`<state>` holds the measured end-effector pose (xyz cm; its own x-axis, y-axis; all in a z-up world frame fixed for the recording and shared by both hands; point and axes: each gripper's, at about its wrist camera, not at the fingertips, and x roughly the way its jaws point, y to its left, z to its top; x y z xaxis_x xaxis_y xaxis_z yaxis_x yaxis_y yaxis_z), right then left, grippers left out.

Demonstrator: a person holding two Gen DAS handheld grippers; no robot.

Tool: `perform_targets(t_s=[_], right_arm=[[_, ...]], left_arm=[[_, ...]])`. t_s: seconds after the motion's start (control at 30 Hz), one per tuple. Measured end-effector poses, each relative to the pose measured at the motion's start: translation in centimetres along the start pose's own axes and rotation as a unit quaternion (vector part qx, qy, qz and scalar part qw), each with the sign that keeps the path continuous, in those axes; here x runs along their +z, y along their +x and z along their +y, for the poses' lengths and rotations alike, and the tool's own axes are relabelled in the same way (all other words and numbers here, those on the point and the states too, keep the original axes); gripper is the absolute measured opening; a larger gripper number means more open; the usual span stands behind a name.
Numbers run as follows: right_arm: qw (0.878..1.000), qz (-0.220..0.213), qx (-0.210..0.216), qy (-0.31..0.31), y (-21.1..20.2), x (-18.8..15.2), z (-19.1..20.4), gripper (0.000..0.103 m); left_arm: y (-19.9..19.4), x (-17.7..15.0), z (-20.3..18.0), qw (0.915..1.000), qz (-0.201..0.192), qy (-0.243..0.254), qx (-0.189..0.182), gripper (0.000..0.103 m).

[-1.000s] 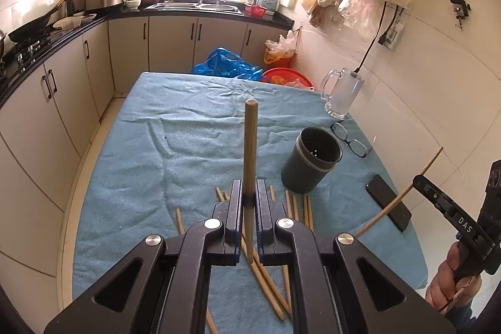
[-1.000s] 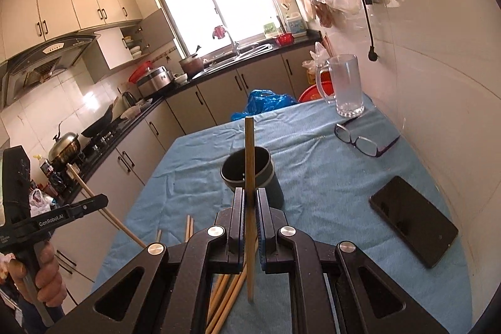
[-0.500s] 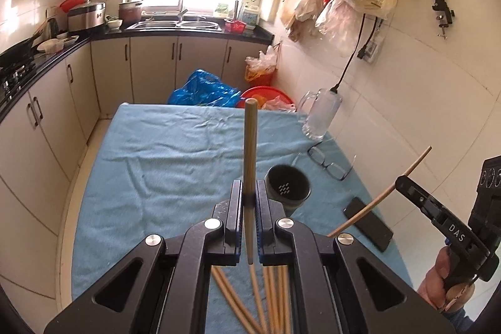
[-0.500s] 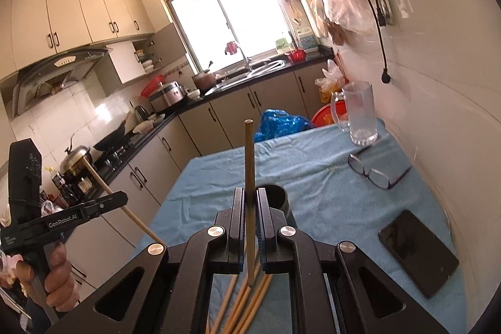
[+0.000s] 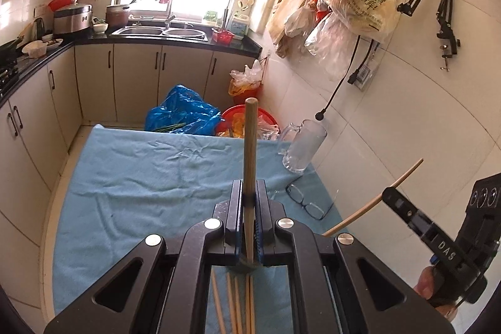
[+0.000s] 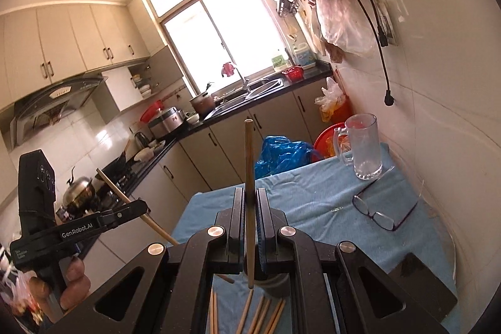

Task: Organize utensils
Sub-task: 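Lift the left tool's chopstick over the black cup while the right tool carries its own, then open the left tool to drop its chopstick into the cup while the right tool releases its own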

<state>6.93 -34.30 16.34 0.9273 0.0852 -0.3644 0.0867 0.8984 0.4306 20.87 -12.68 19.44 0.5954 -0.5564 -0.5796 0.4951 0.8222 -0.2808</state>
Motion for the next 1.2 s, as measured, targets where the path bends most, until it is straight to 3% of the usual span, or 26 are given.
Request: perform_targets(t_s=[0.17, 0.4, 0.67, 0.9, 0.97, 1.2], right_arm=[[1.0, 0.012, -0.012, 0.011, 2.5, 0.3, -1.1, 0.007], [0.998, 0.06, -0.016, 0.022, 6.0, -0.9, -2.9, 0.007], [0.991, 0.124, -0.02, 0.039, 10.4, -3.3, -4.7, 0.007], [0.99, 0.136, -0.025, 0.04, 11.1, -3.7, -5.4, 0.009], [0.99, 0.132, -0.022, 0.04, 10.6, -3.6, -5.3, 0.015], [0.995, 0.095, -0.036, 0.007, 6.5, -3.5, -4.0, 0.018]], left_arm=[[3.8, 0.1, 0.1, 0.9996, 0.027, -0.007, -0.006, 0.006], [8.8, -2.2, 1.1, 0.9966, 0.082, -0.011, -0.001, 0.006], [11.5, -3.6, 2.3, 0.994, 0.108, -0.017, 0.007, 0.006], [11.3, -3.8, 2.4, 0.9944, 0.104, -0.016, 0.007, 0.01], [10.7, -3.8, 2.2, 0.995, 0.098, -0.015, 0.007, 0.022], [6.9, -4.3, 1.6, 0.9976, 0.068, -0.005, 0.006, 0.024]])
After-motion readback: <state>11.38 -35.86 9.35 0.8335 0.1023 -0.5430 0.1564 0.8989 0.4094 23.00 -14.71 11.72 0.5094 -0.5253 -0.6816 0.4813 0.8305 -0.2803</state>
